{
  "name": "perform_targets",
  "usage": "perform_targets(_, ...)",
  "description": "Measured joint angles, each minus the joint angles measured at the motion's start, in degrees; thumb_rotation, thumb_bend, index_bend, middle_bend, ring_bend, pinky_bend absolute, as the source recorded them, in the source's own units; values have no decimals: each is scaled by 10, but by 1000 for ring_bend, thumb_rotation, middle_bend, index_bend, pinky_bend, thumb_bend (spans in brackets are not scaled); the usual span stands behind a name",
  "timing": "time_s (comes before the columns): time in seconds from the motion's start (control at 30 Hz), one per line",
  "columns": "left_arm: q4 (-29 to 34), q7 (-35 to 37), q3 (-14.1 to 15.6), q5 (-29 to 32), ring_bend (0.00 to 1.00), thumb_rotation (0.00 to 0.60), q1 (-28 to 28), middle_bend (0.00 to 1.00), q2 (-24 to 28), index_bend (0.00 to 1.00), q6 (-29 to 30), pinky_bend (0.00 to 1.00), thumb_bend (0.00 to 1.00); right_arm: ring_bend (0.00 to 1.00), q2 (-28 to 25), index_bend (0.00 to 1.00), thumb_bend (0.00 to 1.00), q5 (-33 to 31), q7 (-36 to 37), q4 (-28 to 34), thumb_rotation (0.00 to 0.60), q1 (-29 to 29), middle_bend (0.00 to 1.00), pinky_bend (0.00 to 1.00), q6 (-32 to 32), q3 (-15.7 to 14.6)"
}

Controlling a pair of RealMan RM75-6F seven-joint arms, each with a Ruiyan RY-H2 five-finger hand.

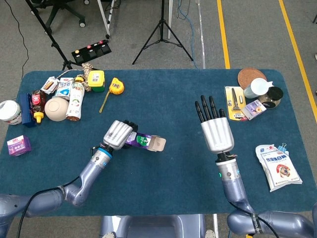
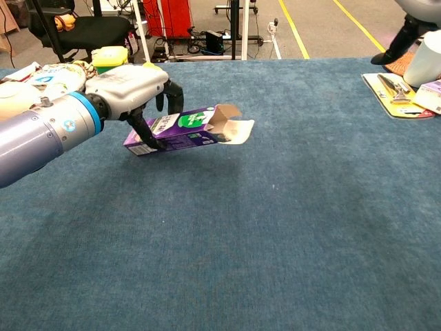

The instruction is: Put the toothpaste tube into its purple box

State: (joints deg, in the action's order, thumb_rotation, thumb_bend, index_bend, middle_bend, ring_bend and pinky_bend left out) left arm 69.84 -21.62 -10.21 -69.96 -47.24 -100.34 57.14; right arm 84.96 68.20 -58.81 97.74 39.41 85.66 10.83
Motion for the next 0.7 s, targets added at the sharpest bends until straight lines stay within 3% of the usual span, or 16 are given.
perform_targets(0.03, -1, -12, -2, 13, 107, 600, 0, 99, -2, 155, -4, 391, 144, 82, -1, 87, 12, 1, 26, -23, 600, -2, 66, 385, -8, 1)
perform_targets(0.13, 3, -53, -9, 54, 36, 600, 1, 8, -6, 14, -13, 357, 139, 89, -1, 95, 0, 4, 88, -79, 600, -8, 73, 381, -25, 2)
perform_targets(0.27, 28, -92, -19, 91, 18, 600, 2, 0, -5, 0, -14, 339, 118, 94, 1, 101, 0, 13, 164, -152, 600, -15, 77, 373, -41, 2)
perform_targets(0.43, 76, -92, -22, 88, 0, 600, 12, 0, 18, 0, 3, 300, 73, 95, 3, 101, 0, 15, 243, -247, 600, -26, 77, 355, -66, 4)
perform_targets(0.7, 183, -48, -7, 37, 0, 600, 65, 0, 125, 0, 65, 269, 51, 79, -10, 101, 0, 1, 356, -327, 600, -52, 69, 299, -108, 8)
